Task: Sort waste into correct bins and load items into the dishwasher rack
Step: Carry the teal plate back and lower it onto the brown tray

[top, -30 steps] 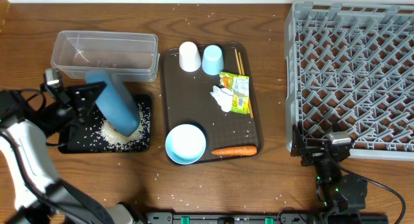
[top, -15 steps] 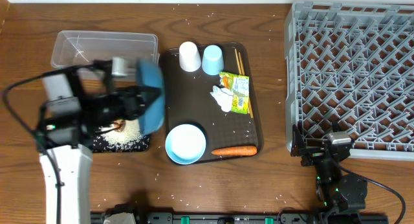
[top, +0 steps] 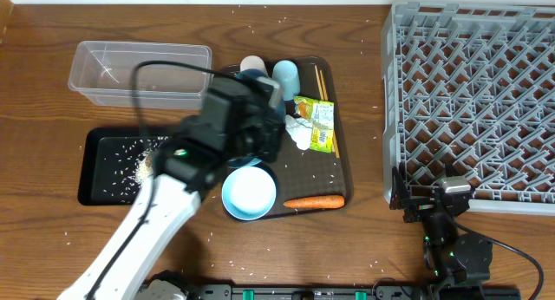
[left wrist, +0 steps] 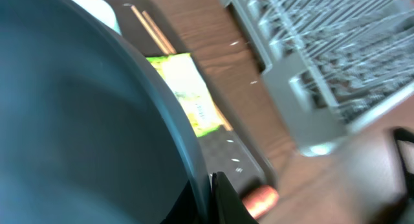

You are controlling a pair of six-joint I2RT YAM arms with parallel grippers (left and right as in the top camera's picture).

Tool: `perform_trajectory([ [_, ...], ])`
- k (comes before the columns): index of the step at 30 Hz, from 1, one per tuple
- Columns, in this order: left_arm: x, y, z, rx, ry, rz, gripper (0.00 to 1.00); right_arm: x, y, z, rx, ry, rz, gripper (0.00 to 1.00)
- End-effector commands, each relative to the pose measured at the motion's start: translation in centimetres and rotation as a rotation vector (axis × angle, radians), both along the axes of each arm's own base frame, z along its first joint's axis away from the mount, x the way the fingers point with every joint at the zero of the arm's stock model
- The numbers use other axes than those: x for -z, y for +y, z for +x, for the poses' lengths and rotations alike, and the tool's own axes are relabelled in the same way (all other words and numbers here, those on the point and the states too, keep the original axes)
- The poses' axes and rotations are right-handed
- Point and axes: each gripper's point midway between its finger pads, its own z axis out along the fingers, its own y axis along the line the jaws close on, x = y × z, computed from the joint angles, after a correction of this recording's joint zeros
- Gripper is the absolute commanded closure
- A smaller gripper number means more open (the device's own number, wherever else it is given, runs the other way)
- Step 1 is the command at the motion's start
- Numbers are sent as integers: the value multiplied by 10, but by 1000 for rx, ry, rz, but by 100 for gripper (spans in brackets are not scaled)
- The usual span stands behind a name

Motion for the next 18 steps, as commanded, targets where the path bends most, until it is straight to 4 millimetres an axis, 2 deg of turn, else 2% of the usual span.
perform_trajectory([
  [1,24,9,20,-102,-37,147,94,1,-6,0,25,2,13,1],
  [9,75,1,41,-121,8,239,94,1,-6,0,25,2,13,1],
  [18,102,-3,46,-152,68,240,94,1,-6,0,25,2,13,1],
])
